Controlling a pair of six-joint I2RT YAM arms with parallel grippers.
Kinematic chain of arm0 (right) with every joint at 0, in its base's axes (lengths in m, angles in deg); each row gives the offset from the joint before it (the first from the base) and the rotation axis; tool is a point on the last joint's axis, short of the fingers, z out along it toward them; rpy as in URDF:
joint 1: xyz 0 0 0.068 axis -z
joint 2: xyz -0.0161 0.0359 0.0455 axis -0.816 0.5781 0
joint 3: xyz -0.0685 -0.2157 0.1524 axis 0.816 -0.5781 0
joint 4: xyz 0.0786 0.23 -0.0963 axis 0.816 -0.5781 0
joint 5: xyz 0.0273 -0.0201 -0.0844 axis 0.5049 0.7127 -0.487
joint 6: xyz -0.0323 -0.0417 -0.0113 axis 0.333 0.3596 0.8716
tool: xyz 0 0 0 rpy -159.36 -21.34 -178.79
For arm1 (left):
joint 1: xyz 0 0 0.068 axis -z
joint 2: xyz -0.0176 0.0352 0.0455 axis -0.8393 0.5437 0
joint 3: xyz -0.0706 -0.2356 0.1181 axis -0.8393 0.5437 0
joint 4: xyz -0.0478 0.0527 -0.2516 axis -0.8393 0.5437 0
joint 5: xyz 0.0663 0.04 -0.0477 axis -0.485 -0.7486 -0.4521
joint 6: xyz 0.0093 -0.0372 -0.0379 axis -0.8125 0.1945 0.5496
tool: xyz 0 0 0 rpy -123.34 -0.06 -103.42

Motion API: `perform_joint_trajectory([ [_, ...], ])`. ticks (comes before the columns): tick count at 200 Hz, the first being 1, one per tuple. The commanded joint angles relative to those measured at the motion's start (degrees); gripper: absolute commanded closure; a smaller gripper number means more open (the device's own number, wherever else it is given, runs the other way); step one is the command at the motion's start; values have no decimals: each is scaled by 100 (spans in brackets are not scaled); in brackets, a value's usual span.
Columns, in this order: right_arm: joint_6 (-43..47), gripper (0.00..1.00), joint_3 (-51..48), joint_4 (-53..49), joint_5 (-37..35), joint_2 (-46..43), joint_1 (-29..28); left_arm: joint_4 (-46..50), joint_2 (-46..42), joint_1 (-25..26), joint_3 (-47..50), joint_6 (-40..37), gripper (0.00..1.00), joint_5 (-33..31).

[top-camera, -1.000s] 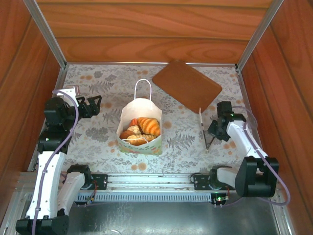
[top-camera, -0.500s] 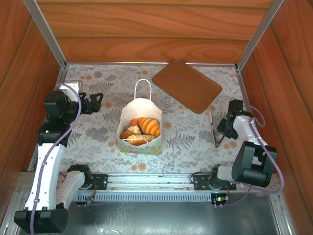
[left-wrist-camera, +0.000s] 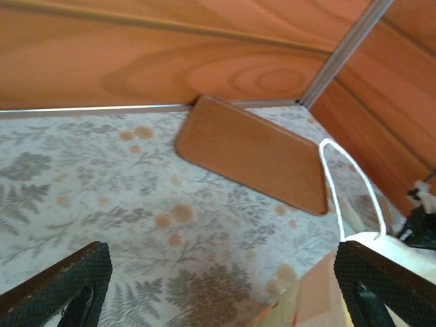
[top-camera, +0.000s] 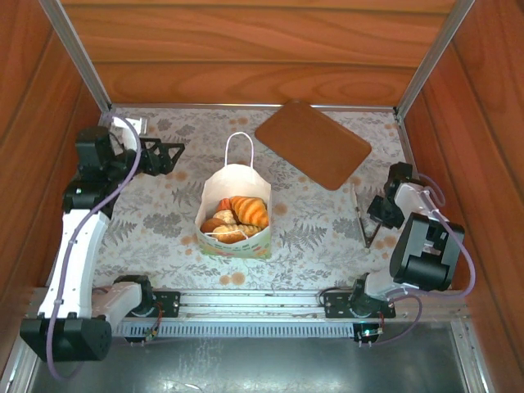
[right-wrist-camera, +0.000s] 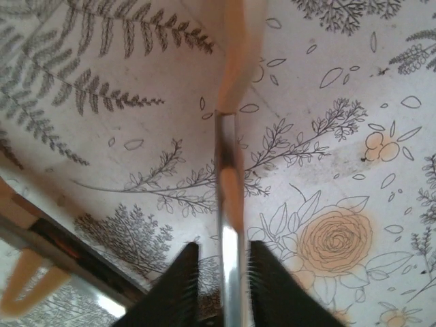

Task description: Take the fake bread out of the paper bag

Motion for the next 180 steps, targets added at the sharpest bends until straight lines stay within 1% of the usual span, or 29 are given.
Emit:
perform_joint_trajectory([
  [1,17,63,154,-246,55,1,46,9,454,94,-390,178,12,662],
  [27,-148,50,366,-589,17,-97,47,13,1122,445,-872,241,12,779],
  [46,-440,47,507,-847,193,-530,46,12,1660,719,-1249,183,12,785],
  [70,-708,44,431,-703,1215,-1472,47,59,2342,965,-1785,100,12,993],
  [86,-940,42,331,-539,2435,-2070,-25,103,2740,1128,-2102,-7,12,1273],
  [96,-1080,41,185,-300,3300,-2416,-145,374,2986,1231,-2373,-174,12,1403],
  [105,-1138,39,54,-71,3863,-2703,-331,619,3183,1296,-2604,-354,12,1577],
  [120,-1244,36,12,115,4569,-3020,-754,655,3418,1375,-2728,-470,13,1760],
  [129,-1337,35,56,137,4734,-3114,-1039,681,3538,1435,-2809,-515,13,1810],
  [139,-1382,35,144,206,4789,-3159,-1515,692,3666,1503,-2873,-526,15,1913],
  [154,-1434,35,347,268,4587,-3035,-2225,718,3801,1626,-2948,-560,20,2124],
  [180,-1341,35,1027,-73,4371,-2516,-2888,821,3848,1779,-2938,-688,27,2332],
])
